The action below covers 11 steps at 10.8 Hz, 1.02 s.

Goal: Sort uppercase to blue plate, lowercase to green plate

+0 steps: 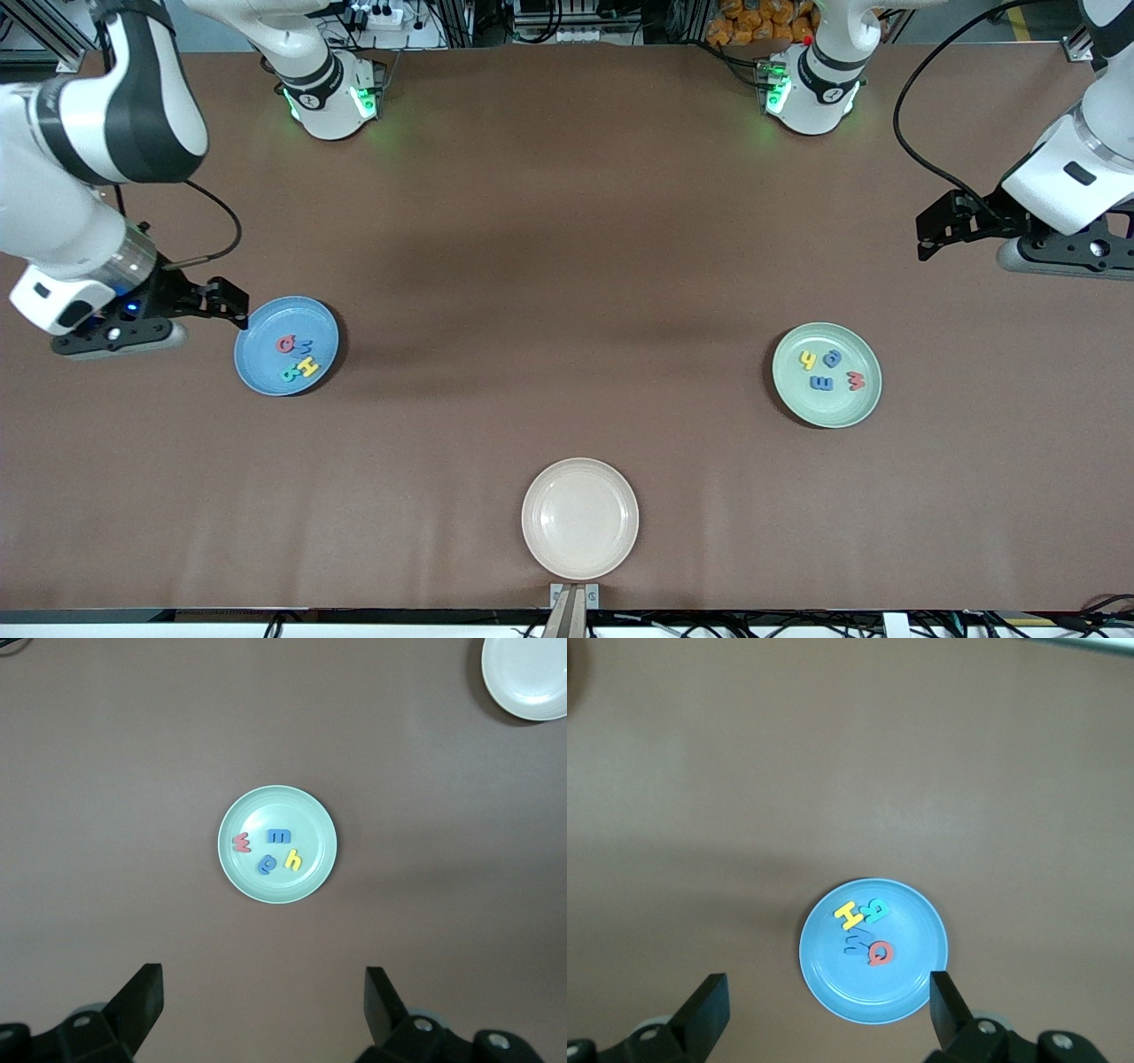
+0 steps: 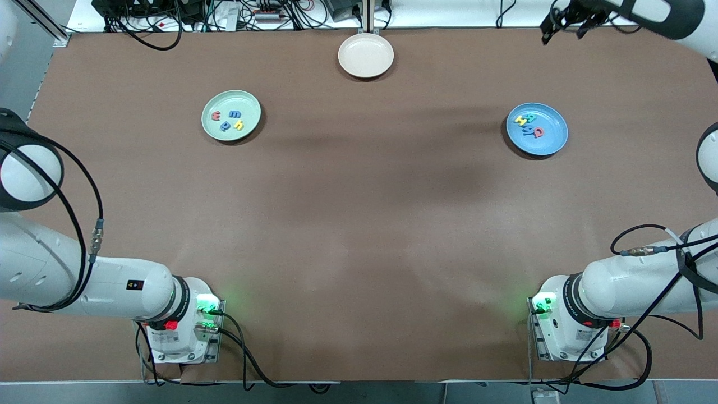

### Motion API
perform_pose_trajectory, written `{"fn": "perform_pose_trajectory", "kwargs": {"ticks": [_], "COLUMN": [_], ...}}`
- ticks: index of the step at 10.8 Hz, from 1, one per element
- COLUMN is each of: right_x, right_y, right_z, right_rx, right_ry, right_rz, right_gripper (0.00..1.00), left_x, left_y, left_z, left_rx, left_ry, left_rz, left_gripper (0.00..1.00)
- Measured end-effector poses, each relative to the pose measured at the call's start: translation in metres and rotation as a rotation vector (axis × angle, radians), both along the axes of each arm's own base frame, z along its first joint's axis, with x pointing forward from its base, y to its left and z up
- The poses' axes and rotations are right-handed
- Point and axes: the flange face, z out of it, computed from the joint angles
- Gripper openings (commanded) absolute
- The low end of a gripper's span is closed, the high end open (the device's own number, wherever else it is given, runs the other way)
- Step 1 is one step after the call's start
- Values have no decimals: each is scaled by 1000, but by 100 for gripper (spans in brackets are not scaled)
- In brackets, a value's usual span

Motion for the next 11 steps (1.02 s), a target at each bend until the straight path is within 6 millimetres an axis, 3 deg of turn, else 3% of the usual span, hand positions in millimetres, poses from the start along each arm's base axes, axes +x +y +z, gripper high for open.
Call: {"fn": "perform_pose_trajectory", "kwargs": {"ticks": [3,6,8,9,11], "right_x": [-9,-57,-76,-79,-79], "right_y": [-24,-47,-50,-50,-47], "right_z": [73,139,179,189,190], "right_rx": [-1,-1,2,8,31], "right_ry": [-18,8,0,-4,-3], "right_rz": [-42,-85,-108,-127,-140], "right_gripper": [100,100,100,100,100], "left_x": [0,0,0,0,0], "left_y": [1,3,5,6,6], "left_z": [1,6,7,7,7], "left_rx": [0,-1,-1,-1,-1], "left_ry": [-2,-11,-12,-12,-12], "left_rz": [1,5,10,11,12], "left_gripper": [100,100,100,100,100]}}
